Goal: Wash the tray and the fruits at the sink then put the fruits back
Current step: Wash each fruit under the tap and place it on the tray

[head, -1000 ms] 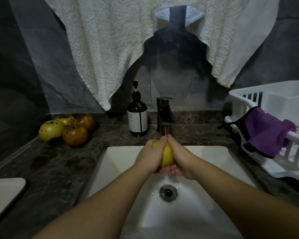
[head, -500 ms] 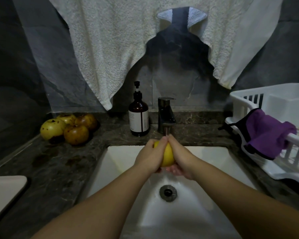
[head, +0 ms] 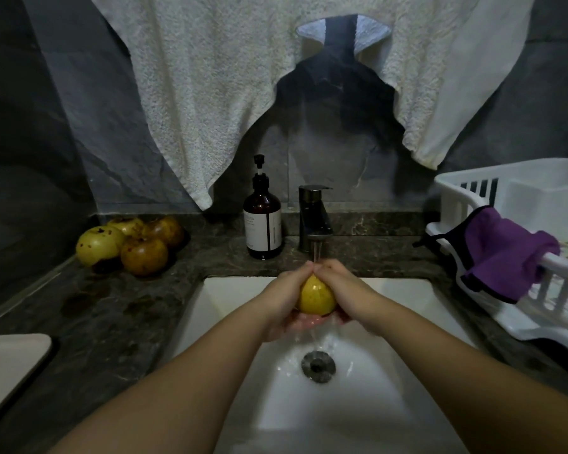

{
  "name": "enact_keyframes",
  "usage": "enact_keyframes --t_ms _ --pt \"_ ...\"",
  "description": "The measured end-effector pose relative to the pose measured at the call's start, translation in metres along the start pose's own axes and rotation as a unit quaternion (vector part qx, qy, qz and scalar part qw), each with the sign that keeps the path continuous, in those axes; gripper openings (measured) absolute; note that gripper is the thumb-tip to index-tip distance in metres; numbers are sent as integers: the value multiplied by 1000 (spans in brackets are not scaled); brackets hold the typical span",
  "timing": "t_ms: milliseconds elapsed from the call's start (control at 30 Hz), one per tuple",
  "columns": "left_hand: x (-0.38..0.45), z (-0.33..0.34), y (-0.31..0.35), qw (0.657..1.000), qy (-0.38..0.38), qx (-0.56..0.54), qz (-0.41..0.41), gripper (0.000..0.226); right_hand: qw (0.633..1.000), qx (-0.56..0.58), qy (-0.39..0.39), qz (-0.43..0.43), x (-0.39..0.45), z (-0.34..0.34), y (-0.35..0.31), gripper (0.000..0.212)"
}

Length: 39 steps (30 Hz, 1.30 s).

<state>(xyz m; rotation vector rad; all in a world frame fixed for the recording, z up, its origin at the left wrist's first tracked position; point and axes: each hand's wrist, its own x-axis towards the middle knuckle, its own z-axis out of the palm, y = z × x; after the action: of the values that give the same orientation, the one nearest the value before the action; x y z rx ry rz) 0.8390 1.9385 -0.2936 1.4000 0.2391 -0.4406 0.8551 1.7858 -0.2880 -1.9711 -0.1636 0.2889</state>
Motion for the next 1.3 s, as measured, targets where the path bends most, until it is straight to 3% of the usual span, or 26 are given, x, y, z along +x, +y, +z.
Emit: enact_keyframes --t_ms 100,200,300,400,500,633,767,833,900,1000,1067,1100,1133,1167,1200,1233,1267,1300 --pt "3 -4 -1 1000 19 -8 17 53 998 -51 35 -8 2 -11 -9 34" --pt "5 -8 -1 999 31 -29 -1 56 971 -106 185 -108 12 -25 -22 34" --pt "5 -9 -2 999 18 -31 -10 55 939 -106 251 -211 12 -36 -42 19" --pt "2 -8 -2 1000 0 -26 -13 47 917 -180 210 -286 12 -40 -59 17" --pt "1 -6 -1 999 -8 -27 -15 43 903 -274 170 -284 14 -41 -67 31" --pt "-1 -5 0 1000 -16 -23 -3 44 900 -302 166 -267 11 -39 -69 36" --pt "-1 -8 5 1000 -14 9 25 66 911 -287 133 -265 2 -46 -67 37" --pt "-3 -11 9 998 9 39 42 71 920 -260 143 -256 -5 -50 -63 30" --pt "-10 -16 13 992 35 95 71 67 923 -259 170 -226 -12 -55 -56 8" --pt "-28 -26 18 963 66 235 112 74 921 -300 160 -191 -26 -59 -48 17" --pt "-43 -30 15 924 73 359 109 80 914 -379 47 -136 -34 -53 -34 17" --pt "-48 -32 8 889 71 442 95 82 883 -458 -63 -83 -38 -44 -23 19" --pt "-51 -34 -1 838 68 536 78 83 829 -529 -182 -8 -43 -34 -11 39" --pt "-52 -36 -12 790 61 606 68 83 774 -579 -250 45 -43 -26 2 64" --pt "-55 -37 -18 763 59 639 79 83 759 -595 -260 49 -44 -22 3 76" --pt "-56 -40 -24 764 62 635 95 82 785 -573 -236 25 -41 -21 0 69" --pt "-57 -45 -24 786 69 604 116 81 826 -534 -179 -22 -41 -19 -8 48" --pt "-59 -48 -23 798 71 584 135 79 845 -517 -117 -68 -41 -17 -15 24"
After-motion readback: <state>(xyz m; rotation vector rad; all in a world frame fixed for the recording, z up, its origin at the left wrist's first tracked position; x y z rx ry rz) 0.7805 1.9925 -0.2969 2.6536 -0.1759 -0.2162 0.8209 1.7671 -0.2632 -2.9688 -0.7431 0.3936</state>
